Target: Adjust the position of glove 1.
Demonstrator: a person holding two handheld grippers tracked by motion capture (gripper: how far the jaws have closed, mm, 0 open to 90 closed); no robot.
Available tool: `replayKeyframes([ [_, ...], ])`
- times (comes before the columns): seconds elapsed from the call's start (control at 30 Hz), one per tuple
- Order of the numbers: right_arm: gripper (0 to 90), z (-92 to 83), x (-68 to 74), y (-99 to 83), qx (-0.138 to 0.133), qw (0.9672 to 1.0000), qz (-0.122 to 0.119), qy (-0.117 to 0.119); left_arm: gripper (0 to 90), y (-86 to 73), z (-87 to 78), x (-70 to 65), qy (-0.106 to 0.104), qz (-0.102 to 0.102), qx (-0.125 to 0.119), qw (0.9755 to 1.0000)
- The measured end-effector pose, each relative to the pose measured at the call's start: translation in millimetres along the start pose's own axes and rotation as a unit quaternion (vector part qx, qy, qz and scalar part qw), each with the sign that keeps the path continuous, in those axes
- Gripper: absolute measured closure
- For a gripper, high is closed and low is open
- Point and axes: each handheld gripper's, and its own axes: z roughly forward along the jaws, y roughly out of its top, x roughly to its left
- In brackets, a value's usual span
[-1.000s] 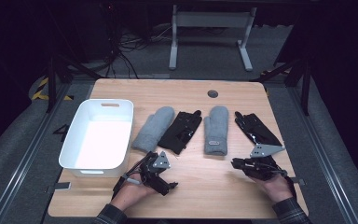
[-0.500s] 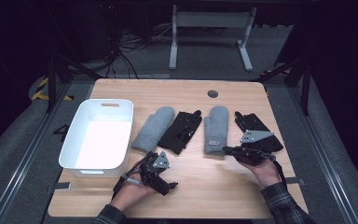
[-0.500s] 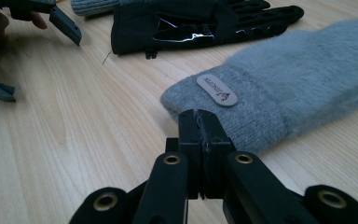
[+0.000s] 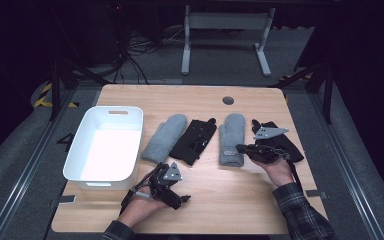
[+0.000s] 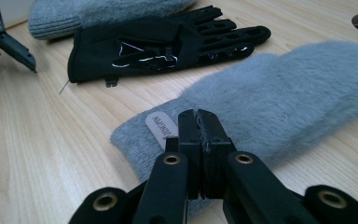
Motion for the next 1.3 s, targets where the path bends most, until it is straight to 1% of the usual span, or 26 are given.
replayKeyframes([
  [0.1,89.7,8.6,-5.4,-3.8,0.012,0.9999,0.006,-0.004,0.3,0.0,0.0,0.0,-0.001,0.000,0.000,1.0000],
  [0.2,89.8,14.7,-7.3,-7.1,0.029,0.9995,0.007,-0.004,0.3,0.0,0.0,0.1,-0.001,0.000,0.000,1.0000],
  [0.23,89.8,14.7,-7.3,-7.1,0.029,0.9995,0.007,-0.004,0.3,0.0,-0.1,0.1,-0.001,0.000,0.000,1.0000],
  [0.27,90.0,18.6,-6.3,-8.9,0.041,0.9991,0.002,-0.006,0.3,0.0,0.0,0.2,0.000,0.001,0.000,1.0000],
  [0.5,90.0,18.7,-0.7,-9.0,0.050,0.9987,0.000,0.009,0.3,0.0,0.0,0.1,-0.001,0.000,0.000,1.0000],
  [0.67,90.0,16.1,5.4,-11.2,0.053,0.9983,-0.002,0.024,0.3,0.0,0.0,0.0,-0.001,0.000,0.000,1.0000],
  [0.73,90.0,14.7,7.6,-12.0,0.054,0.9981,-0.008,0.029,0.3,0.0,0.0,0.1,-0.001,0.000,0.000,1.0000],
  [0.93,90.0,9.9,19.5,-15.5,0.060,0.9973,-0.020,0.038,0.3,0.0,0.0,0.2,-0.002,0.000,0.000,1.0000],
  [1.17,89.9,3.1,36.2,-21.3,0.062,0.9965,-0.027,0.048,0.2,0.2,0.1,0.6,-0.002,0.002,0.001,1.0000],
  [1.2,89.9,3.1,36.2,-21.3,0.062,0.9965,-0.027,0.048,0.2,0.2,0.1,0.6,-0.002,0.002,0.001,1.0000],
  [1.3,89.9,0.9,48.4,-22.8,0.065,0.9955,-0.036,0.058,0.2,0.2,0.1,0.5,-0.002,0.002,0.000,1.0000],
])
